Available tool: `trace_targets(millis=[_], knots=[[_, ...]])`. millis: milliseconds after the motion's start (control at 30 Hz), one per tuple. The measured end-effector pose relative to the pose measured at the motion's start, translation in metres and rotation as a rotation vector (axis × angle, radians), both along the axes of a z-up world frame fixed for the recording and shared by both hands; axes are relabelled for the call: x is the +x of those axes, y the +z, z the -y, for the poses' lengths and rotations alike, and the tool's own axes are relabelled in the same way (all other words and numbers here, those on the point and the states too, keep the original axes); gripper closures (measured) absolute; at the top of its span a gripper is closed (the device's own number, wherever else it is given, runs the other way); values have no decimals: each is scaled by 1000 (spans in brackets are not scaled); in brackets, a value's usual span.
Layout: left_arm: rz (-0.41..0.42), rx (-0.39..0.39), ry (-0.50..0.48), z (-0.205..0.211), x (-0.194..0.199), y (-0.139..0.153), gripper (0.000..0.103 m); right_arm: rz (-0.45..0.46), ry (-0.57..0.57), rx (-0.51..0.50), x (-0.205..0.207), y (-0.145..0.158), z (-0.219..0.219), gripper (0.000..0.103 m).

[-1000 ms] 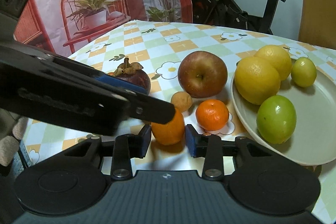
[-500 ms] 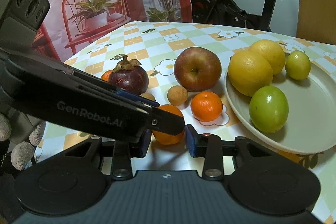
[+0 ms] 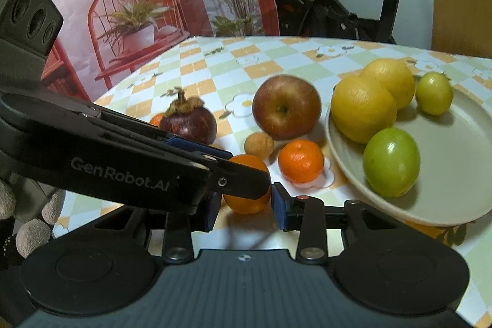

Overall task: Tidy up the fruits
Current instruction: 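Grasp the orange tangerine with the left tool, then carry the tangerine onto the plate and open the left tool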

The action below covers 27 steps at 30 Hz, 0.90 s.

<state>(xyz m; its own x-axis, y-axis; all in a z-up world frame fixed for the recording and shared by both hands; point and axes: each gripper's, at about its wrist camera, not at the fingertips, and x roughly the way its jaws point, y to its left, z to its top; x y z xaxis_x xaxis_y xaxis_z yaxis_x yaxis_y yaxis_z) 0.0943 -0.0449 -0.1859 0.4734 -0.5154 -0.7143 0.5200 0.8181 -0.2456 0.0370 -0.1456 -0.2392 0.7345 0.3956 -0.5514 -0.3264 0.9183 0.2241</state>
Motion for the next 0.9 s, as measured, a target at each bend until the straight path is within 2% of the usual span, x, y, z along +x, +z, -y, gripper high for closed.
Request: trace_targets(millis=[267,533,733,900], knots=[[76,7,-55,28,0,31,64,60,-54,36,-5,23,22,65],[97,-9,-117,69,13,51,64,92,-138,45,-4,41,55,65],[95,-7,-162,99,27,50,64,90,-194,55,6,45,85,65],[39,-20,-151,118,51,39,64,75,-237,62,19,39,107,65]])
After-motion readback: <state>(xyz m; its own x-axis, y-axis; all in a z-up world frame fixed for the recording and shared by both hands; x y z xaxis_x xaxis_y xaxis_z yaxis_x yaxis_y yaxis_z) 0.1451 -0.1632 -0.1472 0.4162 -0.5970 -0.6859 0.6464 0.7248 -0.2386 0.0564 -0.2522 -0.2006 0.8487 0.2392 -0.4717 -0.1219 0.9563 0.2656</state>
